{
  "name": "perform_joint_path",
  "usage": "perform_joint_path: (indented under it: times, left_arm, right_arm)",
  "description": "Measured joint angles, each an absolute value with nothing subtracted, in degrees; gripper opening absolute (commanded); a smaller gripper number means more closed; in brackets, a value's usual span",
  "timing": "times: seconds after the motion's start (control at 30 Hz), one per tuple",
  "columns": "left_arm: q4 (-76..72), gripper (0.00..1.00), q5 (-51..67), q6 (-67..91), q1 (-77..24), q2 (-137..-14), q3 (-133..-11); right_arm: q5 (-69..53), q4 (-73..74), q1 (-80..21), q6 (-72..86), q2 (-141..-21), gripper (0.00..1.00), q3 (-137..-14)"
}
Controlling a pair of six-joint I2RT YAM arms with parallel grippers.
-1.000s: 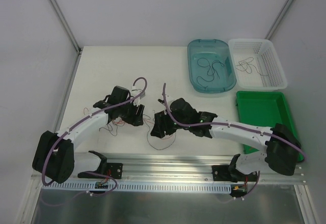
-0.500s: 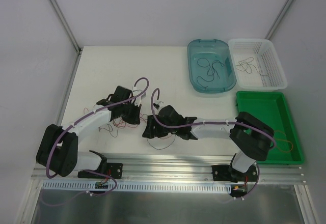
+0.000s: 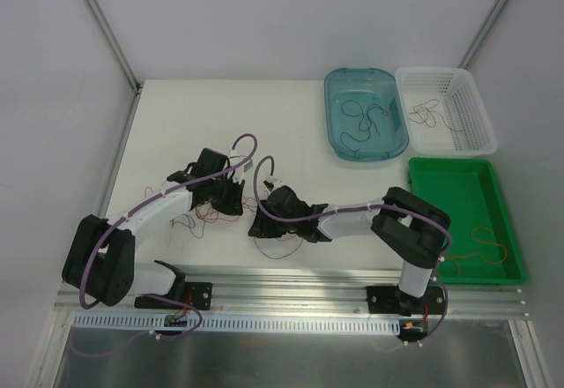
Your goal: Untangle the cables
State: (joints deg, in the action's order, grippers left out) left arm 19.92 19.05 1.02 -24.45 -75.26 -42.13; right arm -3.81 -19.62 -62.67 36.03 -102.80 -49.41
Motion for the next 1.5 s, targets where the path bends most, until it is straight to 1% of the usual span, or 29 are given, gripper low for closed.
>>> perform_joint_path:
  times: [0.07, 0.1, 0.23, 0.37, 0.47, 0.57, 0.7, 0.77, 0.9, 1.07, 1.27, 1.33, 1.5]
  left_arm:
    - [19.9, 0.0, 19.0, 1.1, -24.4, -75.3, -42.3]
    - [19.9, 0.0, 19.0, 1.1, -24.4, -75.2, -42.3]
    - [19.9, 0.0, 17.4, 1.9, -24.4, -75.1, -42.4]
    - [20.0, 0.0, 13.0, 3.6, -24.1, -75.0, -42.5]
    - [20.1, 0.0, 10.1, 5.4, -21.9, -75.0, -42.9]
    - [20.3, 0.0, 7.8, 7.5, -17.6, -75.0, -43.4]
    - [21.0, 0.0, 4.8, 9.5, -12.8, -75.0, -44.0]
    - [22.2, 0.0, 3.0, 10.1, -11.8, -75.2, -44.4]
    - [24.1, 0.0, -0.5, 10.9, -11.6, -77.1, -45.5]
    - [26.1, 0.0, -4.3, 11.3, -11.0, -78.7, -45.9]
    - [27.6, 0.0, -8.1, 11.5, -8.9, -79.5, -46.2]
    - [27.9, 0.0, -8.5, 11.6, -8.8, -80.0, -46.3]
    - [28.5, 0.0, -9.5, 11.7, -8.8, -80.6, -46.5]
  right_arm:
    - [-3.9, -19.8, -62.7, 35.8, -103.6, 0.14, -49.8]
    - [-4.0, -19.9, -62.7, 35.9, -103.8, 0.01, -49.9]
    - [-5.7, -17.6, -62.7, 33.9, -103.7, 0.01, -51.0]
    - [-10.1, -7.0, -62.7, 27.9, -100.4, 0.01, -55.0]
    - [-14.4, 2.6, -62.7, 21.7, -93.3, 0.01, -57.4]
    - [-18.3, 12.6, -62.7, 15.3, -84.3, 0.01, -58.6]
    - [-20.8, 26.0, -61.2, 8.0, -72.6, 0.01, -59.5]
    - [-21.3, 32.5, -58.1, 5.3, -66.3, 0.01, -60.0]
    - [-21.3, 42.8, -48.0, 0.8, -55.8, 0.01, -64.7]
    - [-18.1, 50.1, -39.6, -3.9, -49.1, 0.01, -72.2]
    - [-15.0, 56.2, -31.1, -6.5, -46.5, 0.01, -74.8]
    - [-15.2, 57.5, -30.2, -6.8, -46.2, 0.01, -78.0]
    - [-14.9, 56.2, -30.1, -8.0, -45.4, 0.01, -91.0]
